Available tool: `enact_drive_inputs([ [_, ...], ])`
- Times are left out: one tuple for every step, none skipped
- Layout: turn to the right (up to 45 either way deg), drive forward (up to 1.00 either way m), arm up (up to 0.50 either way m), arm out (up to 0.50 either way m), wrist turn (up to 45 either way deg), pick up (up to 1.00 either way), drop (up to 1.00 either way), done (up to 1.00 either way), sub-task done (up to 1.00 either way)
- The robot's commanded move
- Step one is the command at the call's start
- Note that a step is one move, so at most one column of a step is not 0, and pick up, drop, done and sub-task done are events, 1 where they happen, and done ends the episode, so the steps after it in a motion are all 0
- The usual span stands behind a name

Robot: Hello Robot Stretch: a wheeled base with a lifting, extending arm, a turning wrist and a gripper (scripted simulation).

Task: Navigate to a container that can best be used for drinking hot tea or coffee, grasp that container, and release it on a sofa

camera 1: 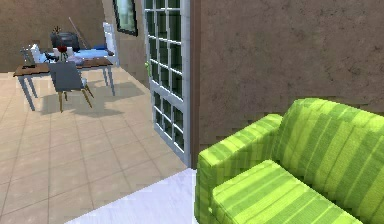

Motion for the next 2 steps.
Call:
enact_drive_inputs([
  [0.0,0.0,0.0,0.48,0.0,0.0,0.0,0.0,0.0],
  [0.0,0.0,0.0,0.0,39.0,0.0,0.0,0.0,0.0],
])
